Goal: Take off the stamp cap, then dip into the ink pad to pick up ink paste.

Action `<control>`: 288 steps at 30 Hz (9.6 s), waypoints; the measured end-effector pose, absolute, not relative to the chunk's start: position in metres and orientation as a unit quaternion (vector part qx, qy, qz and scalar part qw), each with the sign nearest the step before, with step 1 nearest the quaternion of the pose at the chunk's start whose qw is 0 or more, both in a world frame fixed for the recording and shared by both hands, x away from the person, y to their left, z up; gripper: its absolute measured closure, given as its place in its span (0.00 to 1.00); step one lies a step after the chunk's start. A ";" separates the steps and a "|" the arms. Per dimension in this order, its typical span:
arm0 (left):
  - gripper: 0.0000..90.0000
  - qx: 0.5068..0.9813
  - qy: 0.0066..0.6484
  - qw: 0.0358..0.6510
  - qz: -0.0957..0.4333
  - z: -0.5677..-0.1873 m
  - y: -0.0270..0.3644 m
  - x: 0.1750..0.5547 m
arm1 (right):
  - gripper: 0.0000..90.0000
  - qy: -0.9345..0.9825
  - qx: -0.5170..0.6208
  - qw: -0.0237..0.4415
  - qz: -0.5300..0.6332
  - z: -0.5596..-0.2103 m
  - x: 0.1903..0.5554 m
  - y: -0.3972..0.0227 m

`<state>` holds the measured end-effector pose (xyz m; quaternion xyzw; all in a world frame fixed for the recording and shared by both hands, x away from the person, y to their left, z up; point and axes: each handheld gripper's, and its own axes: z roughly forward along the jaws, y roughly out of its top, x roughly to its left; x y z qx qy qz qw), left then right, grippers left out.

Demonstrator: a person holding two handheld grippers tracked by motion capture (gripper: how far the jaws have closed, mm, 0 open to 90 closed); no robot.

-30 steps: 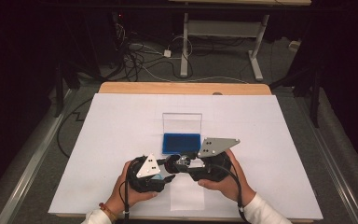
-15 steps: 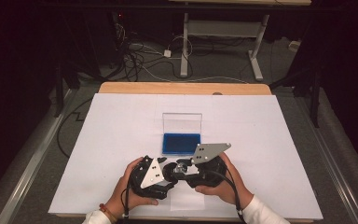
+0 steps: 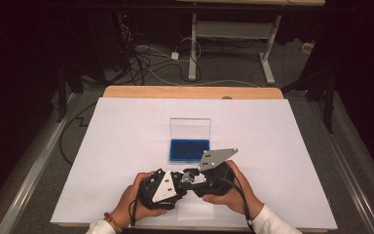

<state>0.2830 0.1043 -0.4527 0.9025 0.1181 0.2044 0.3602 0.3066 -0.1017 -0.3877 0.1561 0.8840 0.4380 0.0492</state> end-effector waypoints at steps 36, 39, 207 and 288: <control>0.34 0.892 0.186 0.375 0.173 -0.461 0.107 0.293 | 0.64 0.870 0.189 0.054 0.451 -0.388 0.310 -0.105; 0.27 0.886 0.185 0.379 0.191 -0.459 0.110 0.292 | 0.64 0.875 0.190 0.043 0.442 -0.387 0.313 -0.109; 0.41 0.872 0.282 0.354 0.187 -0.465 0.238 0.285 | 0.64 0.921 0.258 0.091 0.276 -0.405 0.440 -0.044; 0.40 0.871 0.282 0.355 0.189 -0.463 0.236 0.285 | 0.64 0.907 0.255 0.119 0.313 -0.363 0.428 -0.062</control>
